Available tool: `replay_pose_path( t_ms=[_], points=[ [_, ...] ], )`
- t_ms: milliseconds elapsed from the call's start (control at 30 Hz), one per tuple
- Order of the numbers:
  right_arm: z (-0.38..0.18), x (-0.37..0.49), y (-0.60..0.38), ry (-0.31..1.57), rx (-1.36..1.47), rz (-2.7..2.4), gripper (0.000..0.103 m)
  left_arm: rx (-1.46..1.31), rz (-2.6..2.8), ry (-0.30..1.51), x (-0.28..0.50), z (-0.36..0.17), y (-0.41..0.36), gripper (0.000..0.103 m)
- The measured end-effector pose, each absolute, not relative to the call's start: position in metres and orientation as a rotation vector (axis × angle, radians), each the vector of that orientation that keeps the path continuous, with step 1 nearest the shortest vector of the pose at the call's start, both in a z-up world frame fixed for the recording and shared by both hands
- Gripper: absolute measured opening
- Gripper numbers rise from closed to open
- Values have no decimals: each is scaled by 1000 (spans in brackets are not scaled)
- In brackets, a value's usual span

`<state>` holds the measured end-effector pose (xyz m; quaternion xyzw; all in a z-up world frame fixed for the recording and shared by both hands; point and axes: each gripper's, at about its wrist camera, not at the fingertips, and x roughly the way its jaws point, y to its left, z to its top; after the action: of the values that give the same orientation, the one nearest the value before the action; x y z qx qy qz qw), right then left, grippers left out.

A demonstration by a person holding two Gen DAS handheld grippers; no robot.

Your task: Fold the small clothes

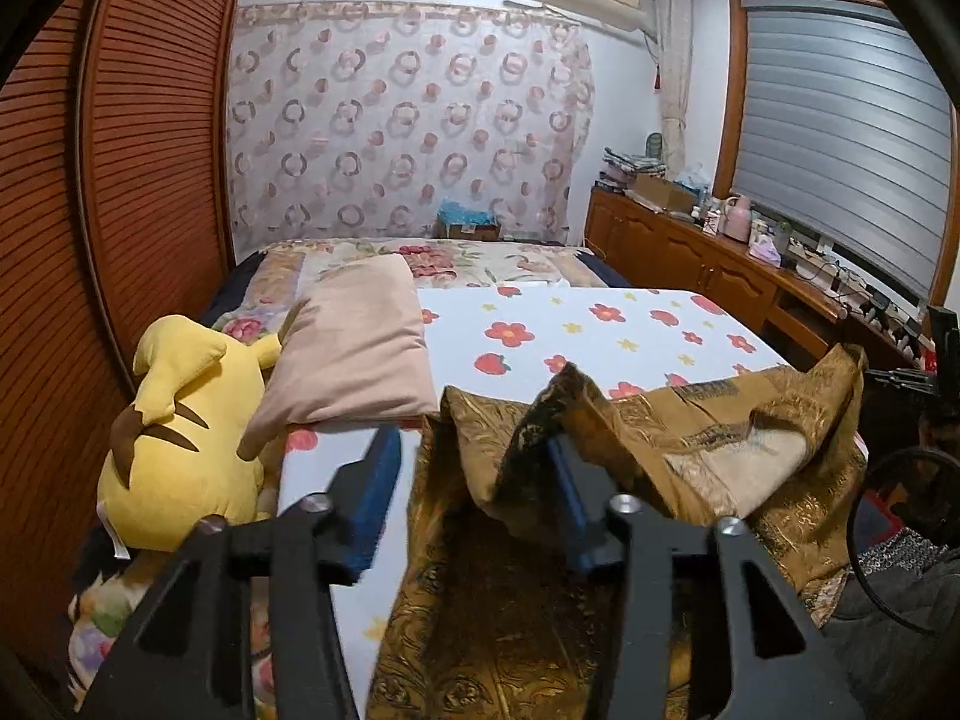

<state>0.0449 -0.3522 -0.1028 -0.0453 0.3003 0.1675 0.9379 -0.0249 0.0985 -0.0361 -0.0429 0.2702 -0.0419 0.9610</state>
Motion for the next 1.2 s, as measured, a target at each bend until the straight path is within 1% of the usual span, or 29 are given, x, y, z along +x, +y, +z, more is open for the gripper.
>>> replay_pose_path(
  t_ms=[33,67,100,133,167,200,233,267,300,500,667,900,1200],
  points=[
    [-101,45,-352,614,-98,323,14,-84,-80,546,-23,-35,100,57],
    [-98,48,-353,613,-99,303,16,-75,-70,546,-21,-34,101,63],
    [-94,48,-354,609,-97,288,21,-67,-62,543,-20,-32,101,70],
    [-90,50,-355,605,-97,279,25,-59,-55,534,-19,-29,102,71],
    [-87,52,-355,600,-102,271,32,-55,-51,523,-18,-24,104,71],
    [-83,54,-353,588,-113,263,35,-55,-46,502,-19,-19,107,73],
    [-80,55,-353,576,-121,255,36,-59,-43,487,-20,-16,109,75],
    [-76,57,-352,563,-123,249,40,-69,-40,467,-20,-11,112,78],
    [-74,61,-351,555,-121,247,46,-81,-41,453,-19,-7,116,78],
    [-78,92,-341,552,-111,251,60,-75,-11,514,15,-13,128,79],
    [-100,120,-338,608,-110,263,65,-65,-20,588,46,-32,129,79],
    [-108,143,-341,695,-99,266,65,-70,-63,717,85,-66,121,79],
    [-113,156,-335,793,-98,279,65,-64,-62,865,96,-104,116,79]
  ],
)
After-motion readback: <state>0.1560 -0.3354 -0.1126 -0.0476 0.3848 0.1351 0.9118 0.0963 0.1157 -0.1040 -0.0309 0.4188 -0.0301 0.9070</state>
